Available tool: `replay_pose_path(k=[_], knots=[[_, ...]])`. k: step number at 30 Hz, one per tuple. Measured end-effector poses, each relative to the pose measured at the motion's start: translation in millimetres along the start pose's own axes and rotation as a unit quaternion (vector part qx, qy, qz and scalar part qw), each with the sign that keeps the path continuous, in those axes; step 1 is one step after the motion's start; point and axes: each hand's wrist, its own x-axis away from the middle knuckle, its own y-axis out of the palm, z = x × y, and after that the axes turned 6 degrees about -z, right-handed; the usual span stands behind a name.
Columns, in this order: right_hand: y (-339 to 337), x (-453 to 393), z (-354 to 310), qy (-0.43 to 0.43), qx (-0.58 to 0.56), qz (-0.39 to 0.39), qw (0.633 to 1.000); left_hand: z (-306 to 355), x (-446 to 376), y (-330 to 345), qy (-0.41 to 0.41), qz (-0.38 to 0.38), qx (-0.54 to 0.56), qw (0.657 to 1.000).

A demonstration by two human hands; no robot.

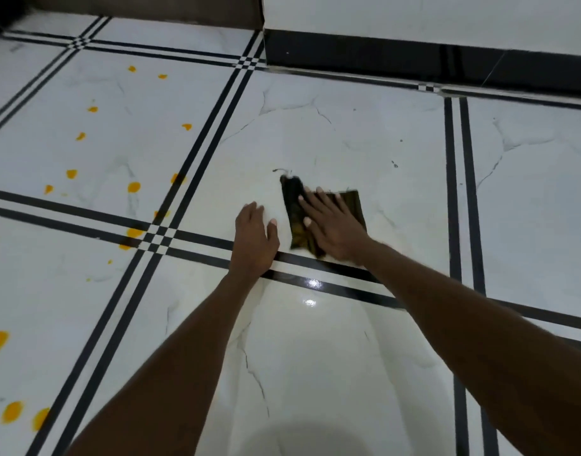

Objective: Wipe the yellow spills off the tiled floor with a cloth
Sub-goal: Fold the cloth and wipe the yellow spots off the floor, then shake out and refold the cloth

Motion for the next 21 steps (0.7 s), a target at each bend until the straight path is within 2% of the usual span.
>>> replay_pose_path(k=[3,6,8,11,15,17,19,21], knots=[[2.7,44.2,-9.8,0.001,-0.134,0.020,0.991,15.0,7.6,8.4,-0.011,-0.025,-0.029,0.999],[3.4,67.0,-13.1,0.068,-0.237,0.118,0.962,40.3,15.9,21.6,-0.029,-0.018,-0.028,0.999],[-4.0,74.6,-15.7,0.123,-0.254,0.136,0.950,57.0,18.6,27.2,-0.060,-0.046,0.019,0.997],[-11.3,77.6,-16.4,0.163,-0.257,0.118,0.945,74.0,18.8,31.5,-0.077,-0.097,0.036,0.992],[-24.9,79.5,-24.2,0.198,-0.282,0.165,0.924,94.0,21.0,9.7,-0.133,-0.135,0.183,0.965],[-40.4,78.7,-35.9,0.189,-0.326,0.162,0.912,101.7,22.1,-7.7,-0.145,-0.135,0.247,0.949],[-62.2,77.7,-55.8,0.173,-0.442,0.126,0.871,109.0,24.1,-28.6,-0.120,-0.117,0.280,0.945],[-80.3,74.4,-72.4,0.151,-0.558,0.092,0.811,117.4,26.0,-47.9,-0.091,-0.108,0.301,0.943]])
